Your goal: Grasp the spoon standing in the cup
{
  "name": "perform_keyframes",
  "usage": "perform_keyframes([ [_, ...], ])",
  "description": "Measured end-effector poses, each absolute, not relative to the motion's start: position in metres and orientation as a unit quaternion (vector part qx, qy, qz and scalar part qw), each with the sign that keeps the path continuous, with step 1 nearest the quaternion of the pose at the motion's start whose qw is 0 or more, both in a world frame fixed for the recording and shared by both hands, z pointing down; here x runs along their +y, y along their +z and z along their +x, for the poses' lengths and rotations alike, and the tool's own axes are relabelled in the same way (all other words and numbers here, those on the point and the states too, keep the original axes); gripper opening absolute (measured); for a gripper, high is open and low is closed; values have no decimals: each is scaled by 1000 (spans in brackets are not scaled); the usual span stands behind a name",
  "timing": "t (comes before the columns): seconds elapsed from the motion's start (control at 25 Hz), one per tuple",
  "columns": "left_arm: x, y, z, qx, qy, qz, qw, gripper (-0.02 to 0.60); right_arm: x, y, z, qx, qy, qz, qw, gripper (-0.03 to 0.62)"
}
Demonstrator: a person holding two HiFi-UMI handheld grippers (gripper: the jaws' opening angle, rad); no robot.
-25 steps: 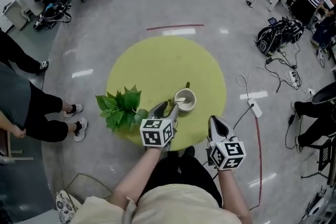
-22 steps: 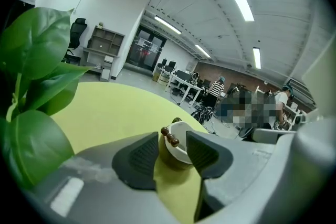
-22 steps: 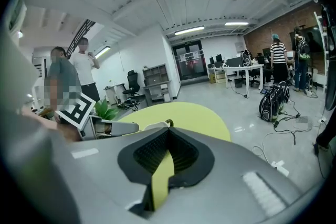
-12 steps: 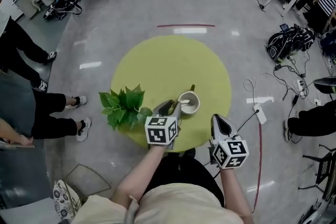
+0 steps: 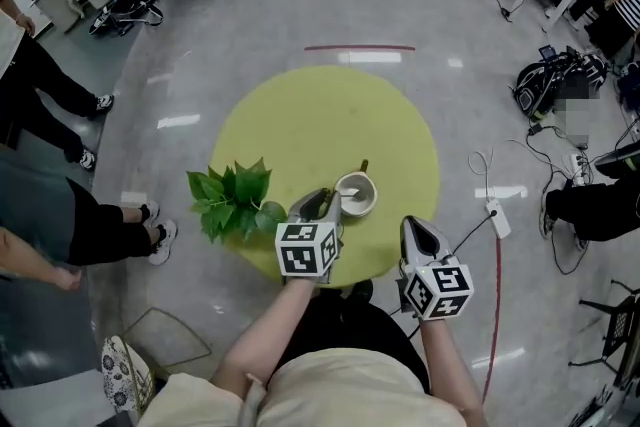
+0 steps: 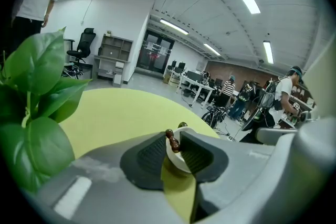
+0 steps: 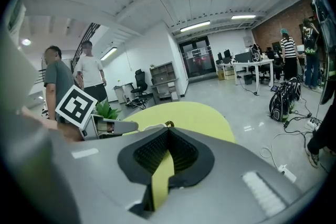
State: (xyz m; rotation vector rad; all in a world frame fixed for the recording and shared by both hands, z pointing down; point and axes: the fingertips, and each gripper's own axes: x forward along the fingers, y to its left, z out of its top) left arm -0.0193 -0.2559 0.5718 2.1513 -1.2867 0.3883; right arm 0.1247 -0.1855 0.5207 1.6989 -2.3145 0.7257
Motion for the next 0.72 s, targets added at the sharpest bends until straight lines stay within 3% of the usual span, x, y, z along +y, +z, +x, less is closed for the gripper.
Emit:
perform_keyframes([
  [0.72,-246,541,-8,-486,126,826,256,46,-177,514,136,-790,237,560,75,3],
])
